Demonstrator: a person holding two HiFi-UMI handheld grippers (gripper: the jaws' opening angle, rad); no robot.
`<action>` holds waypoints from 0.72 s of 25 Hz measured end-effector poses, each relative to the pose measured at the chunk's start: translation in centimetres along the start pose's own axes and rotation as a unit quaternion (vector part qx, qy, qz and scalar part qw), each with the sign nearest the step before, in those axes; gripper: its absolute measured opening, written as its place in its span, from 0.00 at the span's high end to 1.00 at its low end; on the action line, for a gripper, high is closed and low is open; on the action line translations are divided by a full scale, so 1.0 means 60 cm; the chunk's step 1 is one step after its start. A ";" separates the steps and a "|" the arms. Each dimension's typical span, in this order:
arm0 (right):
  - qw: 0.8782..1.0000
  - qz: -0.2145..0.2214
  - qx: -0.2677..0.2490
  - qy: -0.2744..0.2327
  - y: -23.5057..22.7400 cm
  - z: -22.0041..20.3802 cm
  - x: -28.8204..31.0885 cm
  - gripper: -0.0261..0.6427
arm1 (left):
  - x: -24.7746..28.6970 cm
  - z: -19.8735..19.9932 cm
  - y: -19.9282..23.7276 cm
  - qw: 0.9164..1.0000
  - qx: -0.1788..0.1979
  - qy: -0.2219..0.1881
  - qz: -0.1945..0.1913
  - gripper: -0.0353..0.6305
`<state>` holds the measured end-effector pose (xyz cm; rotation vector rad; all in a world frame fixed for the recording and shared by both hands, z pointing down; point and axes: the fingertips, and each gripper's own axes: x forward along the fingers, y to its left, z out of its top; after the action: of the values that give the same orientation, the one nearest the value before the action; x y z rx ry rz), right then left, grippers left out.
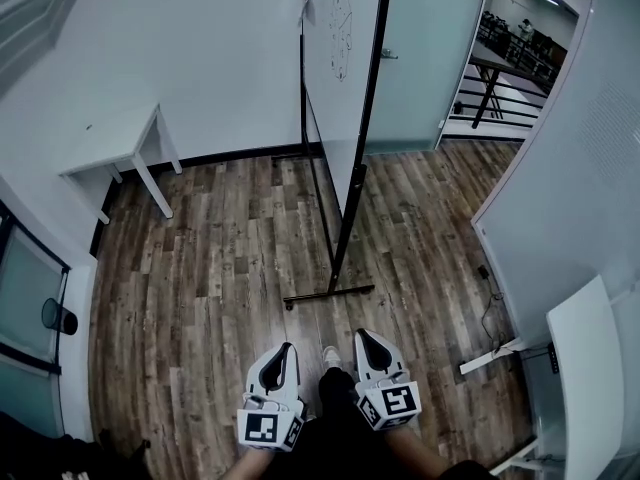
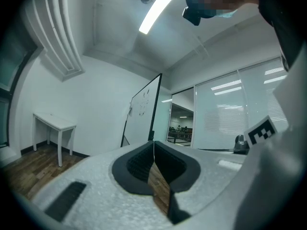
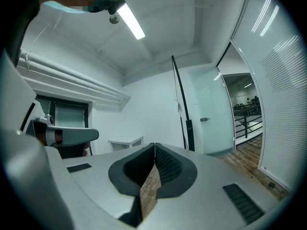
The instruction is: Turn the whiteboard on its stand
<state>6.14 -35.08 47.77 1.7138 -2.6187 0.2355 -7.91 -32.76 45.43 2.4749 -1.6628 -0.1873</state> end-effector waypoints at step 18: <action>1.000 -0.007 -0.011 0.025 -0.226 0.038 0.306 0.94 | 0.342 -0.006 0.044 1.000 -0.004 0.028 0.011 0.92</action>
<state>11.24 -57.42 48.76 1.6950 -2.5640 0.2441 -2.53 -52.72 45.93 2.4331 -1.6626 -0.1204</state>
